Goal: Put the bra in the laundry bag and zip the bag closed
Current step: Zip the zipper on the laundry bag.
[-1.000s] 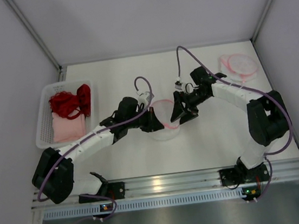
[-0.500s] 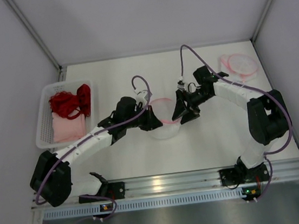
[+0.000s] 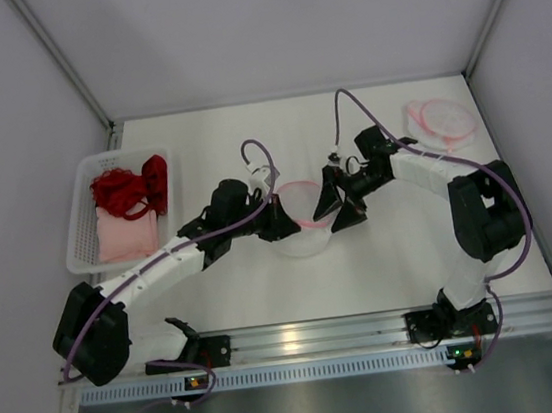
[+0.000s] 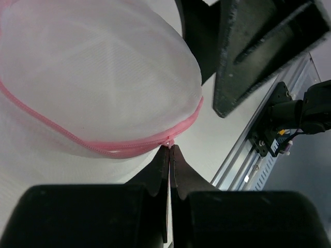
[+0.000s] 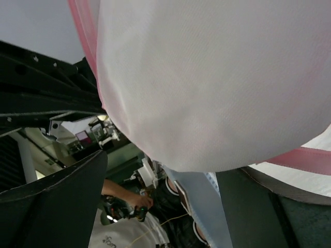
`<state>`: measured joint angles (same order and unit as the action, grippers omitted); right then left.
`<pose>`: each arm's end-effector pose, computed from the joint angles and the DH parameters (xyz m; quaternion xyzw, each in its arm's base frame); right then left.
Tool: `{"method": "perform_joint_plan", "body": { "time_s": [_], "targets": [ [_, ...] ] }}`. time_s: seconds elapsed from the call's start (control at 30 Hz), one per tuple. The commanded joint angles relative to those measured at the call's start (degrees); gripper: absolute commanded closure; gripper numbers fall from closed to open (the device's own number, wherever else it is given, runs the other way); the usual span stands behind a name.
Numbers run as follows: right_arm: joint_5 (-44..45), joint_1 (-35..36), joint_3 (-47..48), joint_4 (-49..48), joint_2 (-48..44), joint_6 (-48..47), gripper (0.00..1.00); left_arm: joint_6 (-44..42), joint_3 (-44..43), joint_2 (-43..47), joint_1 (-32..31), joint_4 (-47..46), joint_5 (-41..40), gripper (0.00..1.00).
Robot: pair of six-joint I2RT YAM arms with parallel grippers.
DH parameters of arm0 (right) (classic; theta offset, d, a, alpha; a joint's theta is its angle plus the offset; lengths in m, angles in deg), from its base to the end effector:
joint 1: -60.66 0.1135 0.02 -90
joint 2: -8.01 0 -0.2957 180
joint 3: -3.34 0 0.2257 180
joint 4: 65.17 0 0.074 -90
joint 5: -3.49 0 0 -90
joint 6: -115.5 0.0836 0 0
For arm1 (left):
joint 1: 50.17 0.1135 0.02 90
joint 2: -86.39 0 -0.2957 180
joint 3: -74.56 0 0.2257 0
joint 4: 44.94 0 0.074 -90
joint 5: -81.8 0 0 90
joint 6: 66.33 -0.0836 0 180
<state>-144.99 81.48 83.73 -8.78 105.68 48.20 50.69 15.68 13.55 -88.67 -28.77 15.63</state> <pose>0.2626 0.1761 0.2266 0.0552 -0.8648 -0.4950 0.0642 0.1996 -0.2019 0.2661 0.1873 0.8334 -0.4147 0.3138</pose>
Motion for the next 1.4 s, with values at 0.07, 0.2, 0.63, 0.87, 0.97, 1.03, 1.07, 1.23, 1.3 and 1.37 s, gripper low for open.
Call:
{"method": "perform_joint_plan", "body": {
  "time_s": [0.07,0.2,0.63,0.87,0.97,1.03,1.07,1.23,1.3,1.37],
  "targets": [
    [-1.5,0.4,4.2,-4.4,4.5,3.0,0.32,-0.3,1.1,0.0,-0.1,-5.9,6.6,1.00],
    [-1.6,1.0,3.8,-7.6,5.3,3.9,0.56,-1.9,2.8,0.2,-0.1,-7.2,7.9,1.00],
    [-3.2,1.0,-14.8,-46.5,-0.6,26.3,1.00,-1.5,9.0,3.6,0.1,-10.8,8.1,0.97],
    [-3.1,1.0,-23.1,-72.7,-1.5,40.7,1.00,2.1,11.3,3.4,0.3,-14.5,6.3,0.82],
    [-3.0,1.0,-26.0,-83.5,-1.4,46.0,1.00,3.9,12.4,3.1,0.9,-16.2,5.2,0.73],
    [-2.9,1.0,-26.8,-85.0,-1.4,47.6,1.00,4.7,13.4,3.2,1.3,-17.4,5.3,0.68],
    [-2.9,1.0,-26.9,-85.2,-1.3,47.9,1.00,4.9,13.6,3.1,1.5,-18.1,4.9,0.66],
    [-3.3,1.0,-27.6,-85.6,-2.0,47.4,1.00,3.2,13.8,4.2,2.4,-18.1,4.7,0.64],
    [-3.1,1.0,-27.4,-84.0,-3.3,45.8,1.00,2.3,13.7,4.8,3.5,-16.8,7.1,0.64],
    [-2.8,1.0,-27.3,-78.0,-4.8,40.0,1.00,1.5,14.0,5.9,4.7,-16.5,11.1,0.64]
  ]
}}
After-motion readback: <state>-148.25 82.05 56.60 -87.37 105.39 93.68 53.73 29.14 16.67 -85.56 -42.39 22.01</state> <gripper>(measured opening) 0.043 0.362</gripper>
